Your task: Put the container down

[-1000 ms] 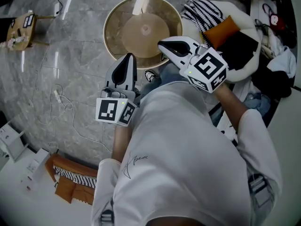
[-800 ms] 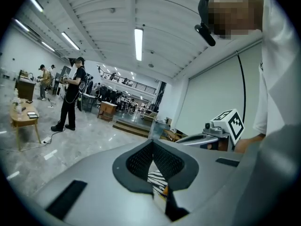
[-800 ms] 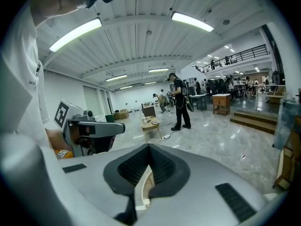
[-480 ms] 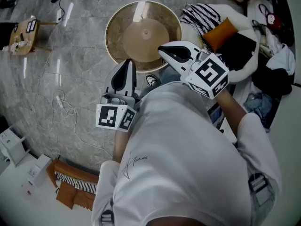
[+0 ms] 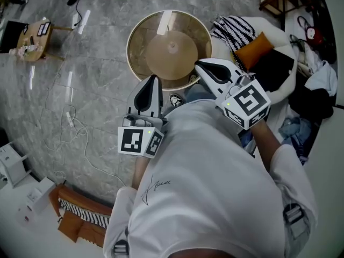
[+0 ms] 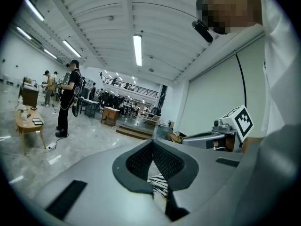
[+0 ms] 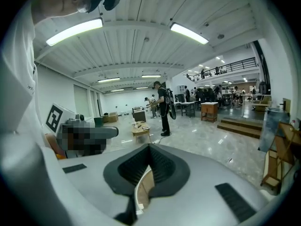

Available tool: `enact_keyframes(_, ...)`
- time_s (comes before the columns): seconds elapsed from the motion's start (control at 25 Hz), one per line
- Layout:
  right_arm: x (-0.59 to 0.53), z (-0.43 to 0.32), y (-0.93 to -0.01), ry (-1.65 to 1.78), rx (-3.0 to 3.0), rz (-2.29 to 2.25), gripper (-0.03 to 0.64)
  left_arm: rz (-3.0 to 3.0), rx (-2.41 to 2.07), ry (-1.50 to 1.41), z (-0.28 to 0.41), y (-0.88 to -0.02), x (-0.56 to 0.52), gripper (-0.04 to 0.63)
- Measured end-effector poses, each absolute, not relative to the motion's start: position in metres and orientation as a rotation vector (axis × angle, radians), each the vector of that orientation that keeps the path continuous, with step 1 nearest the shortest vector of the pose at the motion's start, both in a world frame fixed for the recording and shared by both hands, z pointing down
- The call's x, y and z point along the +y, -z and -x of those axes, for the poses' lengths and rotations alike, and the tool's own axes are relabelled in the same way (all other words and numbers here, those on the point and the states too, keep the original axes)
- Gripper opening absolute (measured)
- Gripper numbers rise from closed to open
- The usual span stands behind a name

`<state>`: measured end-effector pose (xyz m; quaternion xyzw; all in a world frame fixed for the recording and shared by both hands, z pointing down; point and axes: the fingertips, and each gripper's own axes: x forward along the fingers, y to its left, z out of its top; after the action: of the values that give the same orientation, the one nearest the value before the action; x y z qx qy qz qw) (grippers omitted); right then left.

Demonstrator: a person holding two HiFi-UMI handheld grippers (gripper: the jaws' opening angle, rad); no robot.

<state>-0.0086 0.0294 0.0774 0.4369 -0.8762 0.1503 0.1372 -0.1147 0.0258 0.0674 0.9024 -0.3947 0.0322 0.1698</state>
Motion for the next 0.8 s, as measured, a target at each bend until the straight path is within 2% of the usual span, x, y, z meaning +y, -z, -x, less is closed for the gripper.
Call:
enact_keyframes(0.28,0.035,-0.007,-0.066,-0.397,-2.458,-1.431,0.014,-2.585,-1.158,-0.038,0.116,-0.055,0.024,0.018)
enact_keyframes(0.8,0.051,0.027,-0.071,-0.51,-2.47,-1.458,0.012,-2.491,-1.168,-0.071,0.122,-0.069,0.026,0.018)
